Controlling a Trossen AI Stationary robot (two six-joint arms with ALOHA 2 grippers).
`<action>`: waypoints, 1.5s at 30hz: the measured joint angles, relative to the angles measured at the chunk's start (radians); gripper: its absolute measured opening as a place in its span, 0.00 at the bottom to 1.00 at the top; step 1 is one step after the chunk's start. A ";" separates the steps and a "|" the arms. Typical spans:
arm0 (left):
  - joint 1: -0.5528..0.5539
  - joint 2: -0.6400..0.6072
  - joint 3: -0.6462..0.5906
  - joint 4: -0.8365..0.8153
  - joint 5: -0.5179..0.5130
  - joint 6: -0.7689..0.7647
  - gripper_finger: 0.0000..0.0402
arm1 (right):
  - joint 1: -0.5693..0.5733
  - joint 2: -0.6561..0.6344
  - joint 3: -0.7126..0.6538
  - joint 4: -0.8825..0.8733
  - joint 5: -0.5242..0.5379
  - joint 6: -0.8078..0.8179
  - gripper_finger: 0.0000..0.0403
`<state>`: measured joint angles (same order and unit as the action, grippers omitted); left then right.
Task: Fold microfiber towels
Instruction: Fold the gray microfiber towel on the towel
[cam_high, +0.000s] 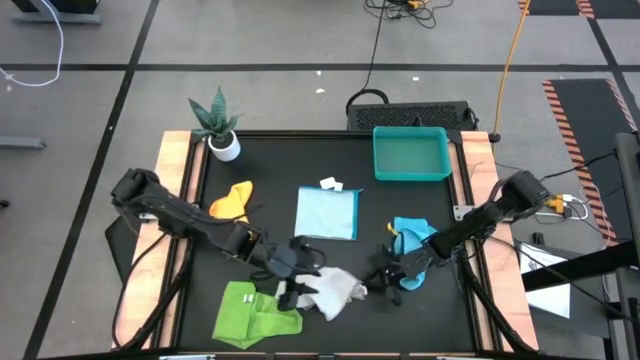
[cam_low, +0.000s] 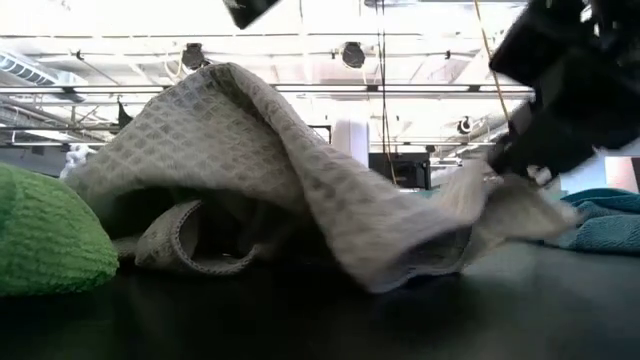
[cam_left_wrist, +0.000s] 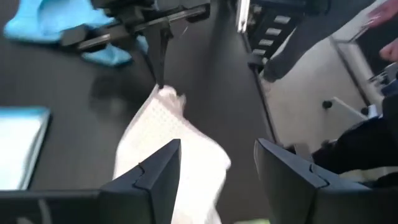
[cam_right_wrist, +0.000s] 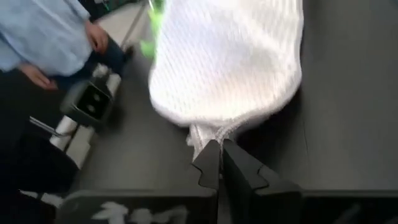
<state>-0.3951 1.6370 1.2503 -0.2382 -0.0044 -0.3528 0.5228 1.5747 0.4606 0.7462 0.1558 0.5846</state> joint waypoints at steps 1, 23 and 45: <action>0.013 0.018 0.000 0.038 0.021 0.015 0.52 | 0.000 -0.018 0.000 0.004 0.002 -0.007 0.00; 0.240 0.274 0.000 0.362 0.434 0.190 0.52 | -0.031 -0.056 0.002 0.163 0.005 -0.076 0.00; 0.264 0.281 0.000 0.370 0.451 0.209 0.42 | -0.085 -0.056 0.002 0.214 -0.001 -0.104 0.00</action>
<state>-0.1311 1.9179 1.2503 0.1315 0.4467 -0.1437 0.4380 1.5185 0.4622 0.9601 0.1549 0.4811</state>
